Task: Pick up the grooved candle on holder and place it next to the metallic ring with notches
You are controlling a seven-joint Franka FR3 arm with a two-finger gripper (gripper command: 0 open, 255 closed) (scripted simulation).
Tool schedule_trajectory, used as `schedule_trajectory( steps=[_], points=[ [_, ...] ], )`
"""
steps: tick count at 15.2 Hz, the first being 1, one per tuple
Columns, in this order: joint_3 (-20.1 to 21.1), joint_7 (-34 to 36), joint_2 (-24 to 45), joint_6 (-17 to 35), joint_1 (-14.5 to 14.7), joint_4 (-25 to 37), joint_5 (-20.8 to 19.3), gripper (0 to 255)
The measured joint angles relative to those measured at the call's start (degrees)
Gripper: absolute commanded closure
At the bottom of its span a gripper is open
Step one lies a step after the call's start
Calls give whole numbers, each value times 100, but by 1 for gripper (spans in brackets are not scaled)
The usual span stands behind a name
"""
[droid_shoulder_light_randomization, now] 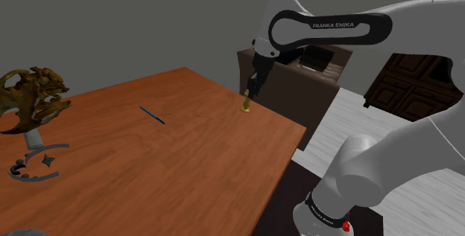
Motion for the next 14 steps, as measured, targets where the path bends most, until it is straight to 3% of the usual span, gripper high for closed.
schedule_trajectory(
  steps=[7, 14],
  points=[
    [20, -14, -43, -504, 5, 461, 14, 255],
    [622, 775, 218, -485, 329, 675, 301, 255]
  ],
)
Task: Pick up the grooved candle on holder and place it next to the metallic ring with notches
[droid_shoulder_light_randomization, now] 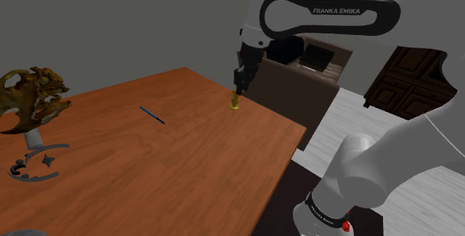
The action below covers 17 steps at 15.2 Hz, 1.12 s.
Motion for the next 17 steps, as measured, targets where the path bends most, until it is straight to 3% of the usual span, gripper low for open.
schedule_trajectory(
  steps=[8, 17],
  points=[
    [762, 1054, 682, 41, 394, 638, 256, 255],
    [1529, 2260, 1853, -59, 806, 1904, 224, 255]
  ],
)
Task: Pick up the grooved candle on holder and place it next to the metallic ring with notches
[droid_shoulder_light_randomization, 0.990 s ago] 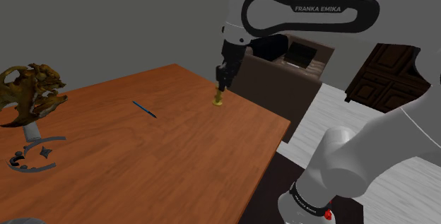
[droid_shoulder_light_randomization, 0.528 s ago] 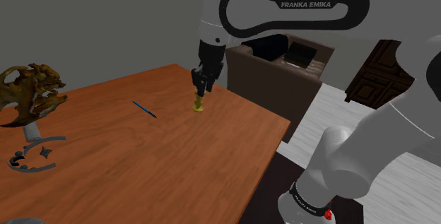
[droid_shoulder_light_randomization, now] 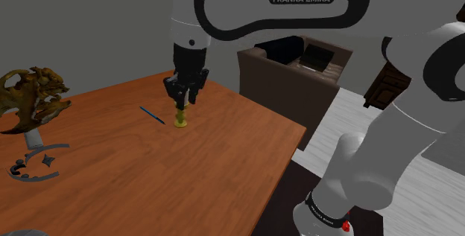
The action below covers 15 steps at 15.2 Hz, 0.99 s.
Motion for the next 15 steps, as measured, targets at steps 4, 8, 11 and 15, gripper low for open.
schedule_trajectory(
  steps=[4, 8, 11, 15],
  points=[
    [292, 547, 674, -86, 216, 737, -164, 255],
    [522, 1071, 1355, -251, 485, 1535, -384, 255],
    [638, 1407, 1958, -484, 724, 2327, -601, 255],
    [741, 1872, 2944, -909, 1211, 3670, -957, 255]
  ],
)
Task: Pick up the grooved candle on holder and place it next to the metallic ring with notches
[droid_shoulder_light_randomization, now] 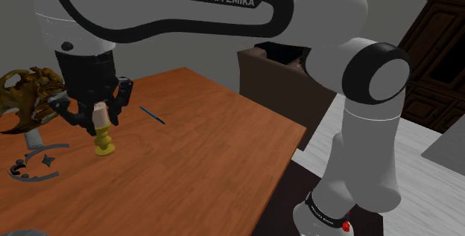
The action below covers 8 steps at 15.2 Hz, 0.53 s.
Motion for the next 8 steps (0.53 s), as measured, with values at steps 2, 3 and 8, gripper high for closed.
schedule_trajectory(
  steps=[2, 3, 8],
  points=[
    [4, 171, 575, -322, 302, 875, -189, 255],
    [-15, 224, 957, -565, 495, 1500, -302, 255],
    [-117, 336, 1879, -952, 966, 2803, -516, 255]
  ],
)
